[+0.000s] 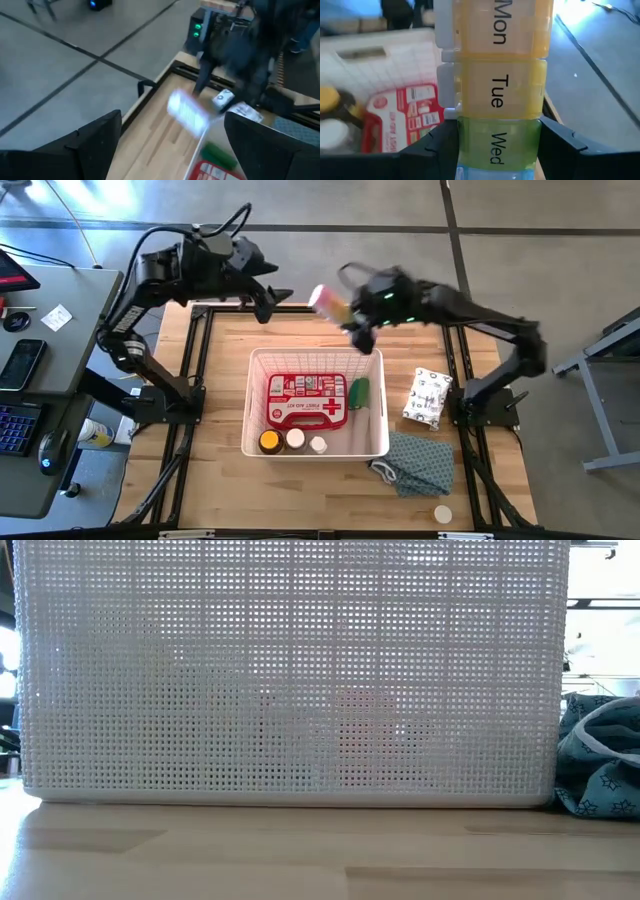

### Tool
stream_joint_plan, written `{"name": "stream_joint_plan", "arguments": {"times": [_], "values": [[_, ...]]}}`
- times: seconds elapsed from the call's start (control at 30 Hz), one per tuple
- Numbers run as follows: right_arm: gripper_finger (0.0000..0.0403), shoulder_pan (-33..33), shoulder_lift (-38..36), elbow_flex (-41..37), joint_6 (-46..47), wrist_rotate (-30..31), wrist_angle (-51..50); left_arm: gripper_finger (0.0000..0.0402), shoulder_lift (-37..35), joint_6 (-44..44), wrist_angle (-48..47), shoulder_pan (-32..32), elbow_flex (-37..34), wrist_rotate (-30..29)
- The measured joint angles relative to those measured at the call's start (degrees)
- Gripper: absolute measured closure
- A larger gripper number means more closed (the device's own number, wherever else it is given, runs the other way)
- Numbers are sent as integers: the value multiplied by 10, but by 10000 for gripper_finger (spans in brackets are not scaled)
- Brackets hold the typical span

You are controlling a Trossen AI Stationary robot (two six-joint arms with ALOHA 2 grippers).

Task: Pick & place medical supplies in basket/bin
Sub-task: Put the medicine organizer into the white container

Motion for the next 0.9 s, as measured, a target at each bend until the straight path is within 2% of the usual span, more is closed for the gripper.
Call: {"name": "stream_joint_plan", "arguments": {"times": [0.17,0.43,0.6,0.77,0.9], "values": [[201,37,68,41,3,-9,31,16,-4,3,-10,3,-1,18],[201,75,112,89,58,-42,66,16,-25,19,13,3,2,25],[201,104,147,89,68,-33,33,16,-32,41,8,3,1,71],[201,126,191,89,84,-17,59,16,-31,45,-6,3,1,139],[201,137,229,89,88,-15,64,16,-31,46,-18,3,1,152]]}}
